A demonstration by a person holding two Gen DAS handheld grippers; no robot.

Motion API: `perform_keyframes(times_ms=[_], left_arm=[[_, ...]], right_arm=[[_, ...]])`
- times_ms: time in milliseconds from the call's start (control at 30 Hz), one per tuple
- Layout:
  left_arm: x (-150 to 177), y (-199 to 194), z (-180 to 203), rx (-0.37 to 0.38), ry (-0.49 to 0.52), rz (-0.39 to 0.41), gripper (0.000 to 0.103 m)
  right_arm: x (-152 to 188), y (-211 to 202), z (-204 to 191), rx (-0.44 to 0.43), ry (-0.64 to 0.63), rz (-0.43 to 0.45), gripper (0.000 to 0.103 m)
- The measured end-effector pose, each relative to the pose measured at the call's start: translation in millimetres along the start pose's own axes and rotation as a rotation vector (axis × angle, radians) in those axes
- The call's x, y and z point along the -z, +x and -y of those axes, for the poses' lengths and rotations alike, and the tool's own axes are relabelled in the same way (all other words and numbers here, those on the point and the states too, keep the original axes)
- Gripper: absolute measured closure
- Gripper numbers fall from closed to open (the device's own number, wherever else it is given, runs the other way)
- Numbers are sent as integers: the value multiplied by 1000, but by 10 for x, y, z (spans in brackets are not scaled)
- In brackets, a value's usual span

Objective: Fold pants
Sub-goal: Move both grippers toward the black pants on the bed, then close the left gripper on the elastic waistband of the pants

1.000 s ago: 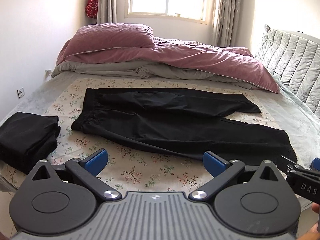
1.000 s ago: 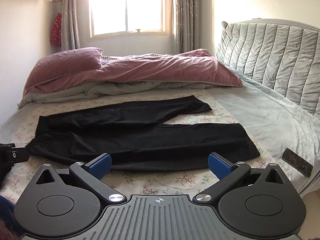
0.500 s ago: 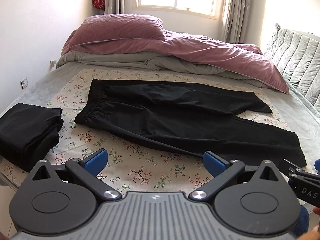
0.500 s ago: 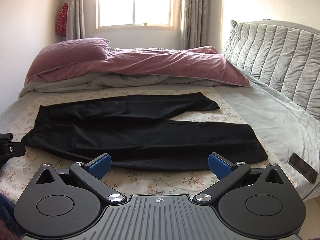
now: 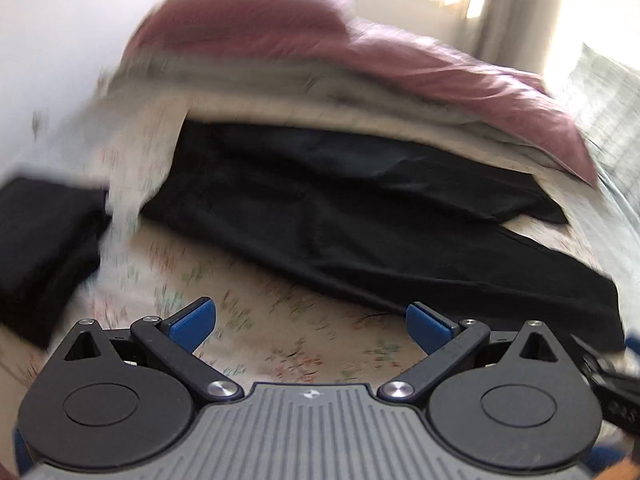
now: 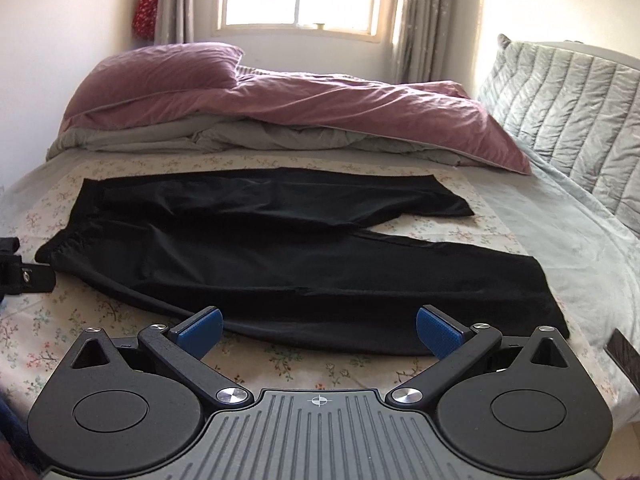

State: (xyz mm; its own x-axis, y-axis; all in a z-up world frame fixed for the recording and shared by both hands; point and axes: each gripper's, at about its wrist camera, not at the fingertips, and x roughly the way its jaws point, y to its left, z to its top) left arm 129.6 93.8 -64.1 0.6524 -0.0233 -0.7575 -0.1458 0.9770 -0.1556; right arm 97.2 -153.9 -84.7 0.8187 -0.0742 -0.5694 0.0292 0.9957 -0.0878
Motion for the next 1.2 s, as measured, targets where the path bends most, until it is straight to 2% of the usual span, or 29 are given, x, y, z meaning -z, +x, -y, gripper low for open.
perform_keyframes(times_ms=[67,167,233,267,333,367,467,600,700,833,900,933,967,1000,1033,1100,1200], left_arm=[[-159,225,-356,-22,-103,-33,0],[-375,481,-878,-113,-240,-42,0],[-478,610,-1192,-90,-362,-49,0],[-517,687,-1355,-59,-430,-52,10],[-589,835,-1562,4,-529,-69,21],[-631,900,-1609,7,-544,-76,24],[-718,1059,-1625,-33,-528,-73,26],[-771,1410,-1715,-30,-610,-78,26],[-868,1689,-1707,-98,-597,-98,26],[-962,1961,-1673,-204,-562,-89,26],[-952,2058,-1626,-268,-535,-92,40],[-960,2076,-1597,-295,-512,-85,48],[-967,2045,-1591,-304,-507,-66,62],[-980,1983,-1612,-305,-520,-43,67],[-996,1922,-1643,-302,-535,-17,71],[-1031,1758,-1741,-349,-560,40,72],[-1088,1586,-1930,-442,-553,99,73]], right_arm=[[-11,200,55,-34,26,-48,0],[-1,511,194,-14,61,-98,0],[53,716,246,-9,70,-146,0],[74,810,266,-16,78,-172,0],[133,984,287,-67,115,-237,0],[119,1068,284,-91,123,-259,0],[-39,1265,187,-138,84,-297,0],[-370,1557,-6,-117,-32,-286,0],[-462,1803,-126,-132,-74,-305,0],[-305,2088,-169,-197,-52,-319,0],[-114,2214,-112,-253,-2,-349,0],[-58,2306,-97,-243,20,-401,1],[-38,2364,-103,-210,32,-449,1],[-63,2360,-123,-205,17,-449,0],[-113,2320,-139,-230,-8,-417,0],[-210,2237,-132,-263,-26,-359,0],[-277,2265,-62,-255,9,-358,0]])
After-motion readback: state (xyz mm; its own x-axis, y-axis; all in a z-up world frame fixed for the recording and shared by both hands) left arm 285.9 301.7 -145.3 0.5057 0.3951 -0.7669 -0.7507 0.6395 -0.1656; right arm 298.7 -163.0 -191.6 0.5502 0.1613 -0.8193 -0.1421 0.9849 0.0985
